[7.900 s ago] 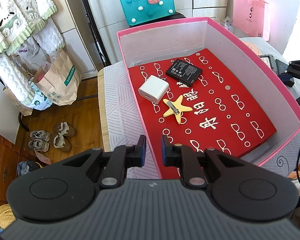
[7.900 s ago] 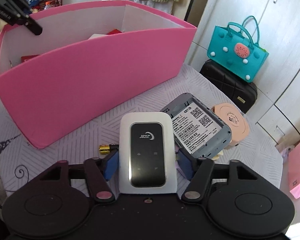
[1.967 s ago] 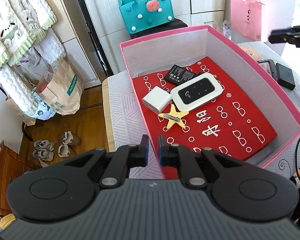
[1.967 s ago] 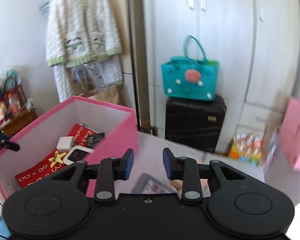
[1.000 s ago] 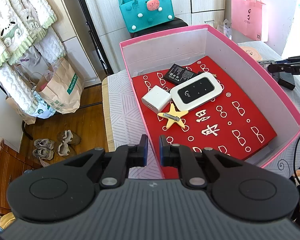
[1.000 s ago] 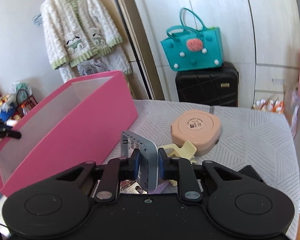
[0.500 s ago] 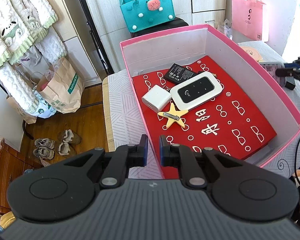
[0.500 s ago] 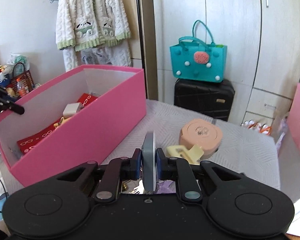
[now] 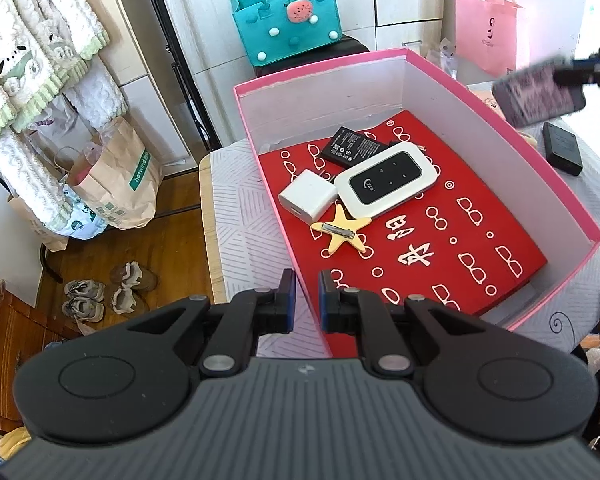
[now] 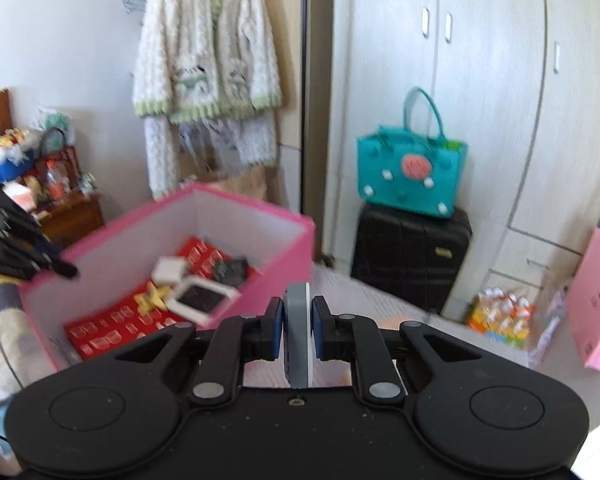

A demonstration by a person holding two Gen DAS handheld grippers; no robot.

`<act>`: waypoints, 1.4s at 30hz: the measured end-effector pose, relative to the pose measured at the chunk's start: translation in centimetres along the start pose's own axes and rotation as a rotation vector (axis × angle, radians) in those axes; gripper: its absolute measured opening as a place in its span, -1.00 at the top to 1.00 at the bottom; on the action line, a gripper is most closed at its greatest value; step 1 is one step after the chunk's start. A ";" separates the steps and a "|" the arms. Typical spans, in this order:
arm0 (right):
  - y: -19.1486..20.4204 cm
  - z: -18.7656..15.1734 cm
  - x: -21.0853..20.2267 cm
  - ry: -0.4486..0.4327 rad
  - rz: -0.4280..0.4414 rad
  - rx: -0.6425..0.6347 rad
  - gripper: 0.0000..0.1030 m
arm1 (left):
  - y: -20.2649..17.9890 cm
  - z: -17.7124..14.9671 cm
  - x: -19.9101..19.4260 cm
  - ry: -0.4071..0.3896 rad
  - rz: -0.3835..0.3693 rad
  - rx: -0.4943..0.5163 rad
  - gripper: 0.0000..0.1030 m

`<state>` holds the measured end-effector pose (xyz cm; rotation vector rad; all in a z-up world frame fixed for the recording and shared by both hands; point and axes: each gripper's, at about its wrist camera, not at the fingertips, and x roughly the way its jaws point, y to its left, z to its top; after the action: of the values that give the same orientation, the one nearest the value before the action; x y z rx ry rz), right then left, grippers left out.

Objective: Organize rigid objects
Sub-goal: 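Carry the pocket router into the pink box and open the right gripper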

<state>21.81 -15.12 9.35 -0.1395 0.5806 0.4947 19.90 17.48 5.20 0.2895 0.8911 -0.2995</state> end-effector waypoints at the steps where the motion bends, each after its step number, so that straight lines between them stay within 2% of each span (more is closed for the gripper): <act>1: 0.2 0.7 -0.4 -0.012 0.016 0.000 0.64 | 0.0 0.0 0.0 0.002 -0.003 0.003 0.80; 7: 3.6 3.4 -0.1 -0.018 0.146 -0.077 0.64 | 0.0 0.2 -0.1 0.018 -0.012 0.024 0.80; 15: 9.3 3.0 5.1 0.109 0.293 -0.214 0.64 | 0.1 0.0 -0.1 0.000 -0.016 0.012 0.80; 18: 11.1 2.5 7.6 0.169 0.281 -0.282 0.64 | 0.2 -0.2 -0.1 -0.015 -0.024 0.008 0.80; 21: 13.1 1.8 9.7 0.209 0.212 -0.409 0.65 | 0.5 -0.3 -0.2 -0.019 -0.039 -0.005 0.80; 25: 14.1 1.6 10.1 0.222 0.172 -0.510 0.65 | 0.8 -0.4 -0.1 -0.027 -0.054 -0.011 0.79; 29: 14.7 1.0 9.9 0.214 0.094 -0.617 0.64 | 0.9 -0.6 -0.1 -0.037 -0.066 -0.012 0.79; 37: 14.8 0.5 9.5 0.287 0.191 -0.617 0.65 | 1.0 -0.6 -0.1 -0.044 -0.077 -0.012 0.78; 40: 14.7 0.1 9.6 0.295 0.197 -0.616 0.64 | 1.0 -0.6 -0.1 -0.044 -0.076 -0.012 0.78; 42: 14.4 0.2 9.3 0.289 0.235 -0.586 0.64 | 1.0 -0.6 0.0 -0.043 -0.076 -0.012 0.78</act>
<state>21.69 1.30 4.50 -0.7151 0.7253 0.8741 19.81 18.68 4.98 0.2374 0.8622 -0.3690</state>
